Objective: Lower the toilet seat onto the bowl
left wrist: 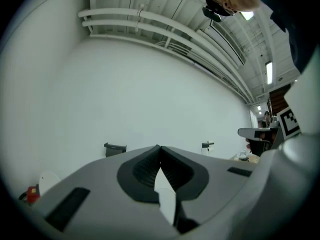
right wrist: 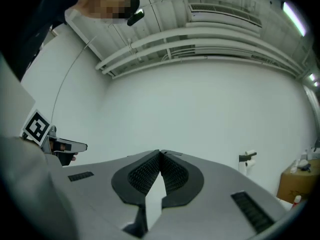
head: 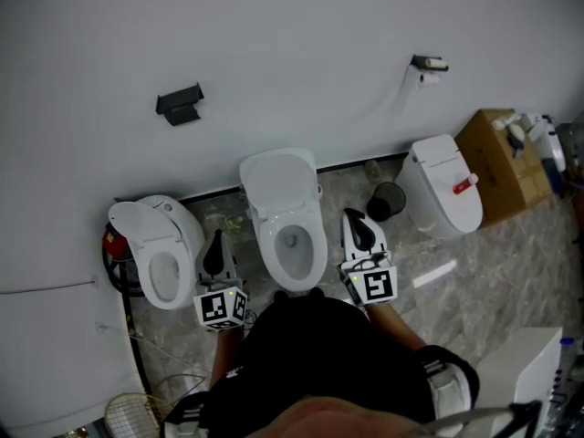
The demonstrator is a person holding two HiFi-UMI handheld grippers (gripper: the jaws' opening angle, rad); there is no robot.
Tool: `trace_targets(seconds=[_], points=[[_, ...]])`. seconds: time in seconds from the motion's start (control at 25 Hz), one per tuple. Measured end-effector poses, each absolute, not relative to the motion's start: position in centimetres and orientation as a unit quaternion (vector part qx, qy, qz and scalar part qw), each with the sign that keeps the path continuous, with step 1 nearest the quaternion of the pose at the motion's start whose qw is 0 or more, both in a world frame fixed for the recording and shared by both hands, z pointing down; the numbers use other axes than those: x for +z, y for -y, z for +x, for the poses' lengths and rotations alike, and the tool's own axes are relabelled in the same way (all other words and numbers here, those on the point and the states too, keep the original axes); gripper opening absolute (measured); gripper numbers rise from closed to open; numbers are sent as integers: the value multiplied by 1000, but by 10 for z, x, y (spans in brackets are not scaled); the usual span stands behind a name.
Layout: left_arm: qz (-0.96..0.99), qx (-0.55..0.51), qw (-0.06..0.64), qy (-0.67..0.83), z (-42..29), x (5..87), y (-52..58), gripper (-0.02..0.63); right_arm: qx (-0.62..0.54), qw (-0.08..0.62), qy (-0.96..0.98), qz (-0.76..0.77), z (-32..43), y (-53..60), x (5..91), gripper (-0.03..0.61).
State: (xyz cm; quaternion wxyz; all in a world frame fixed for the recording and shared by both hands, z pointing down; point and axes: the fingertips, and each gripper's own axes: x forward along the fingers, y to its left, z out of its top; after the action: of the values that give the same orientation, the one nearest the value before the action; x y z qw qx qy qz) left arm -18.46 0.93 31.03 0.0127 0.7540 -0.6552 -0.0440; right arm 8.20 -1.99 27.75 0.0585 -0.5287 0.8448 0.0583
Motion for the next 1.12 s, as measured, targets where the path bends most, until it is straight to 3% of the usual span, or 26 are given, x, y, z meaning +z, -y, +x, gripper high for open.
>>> trace_targets(seconds=[1.12], points=[[757, -41, 5, 652, -171, 312, -6, 8, 80, 65, -816, -569, 95, 21, 291, 12]])
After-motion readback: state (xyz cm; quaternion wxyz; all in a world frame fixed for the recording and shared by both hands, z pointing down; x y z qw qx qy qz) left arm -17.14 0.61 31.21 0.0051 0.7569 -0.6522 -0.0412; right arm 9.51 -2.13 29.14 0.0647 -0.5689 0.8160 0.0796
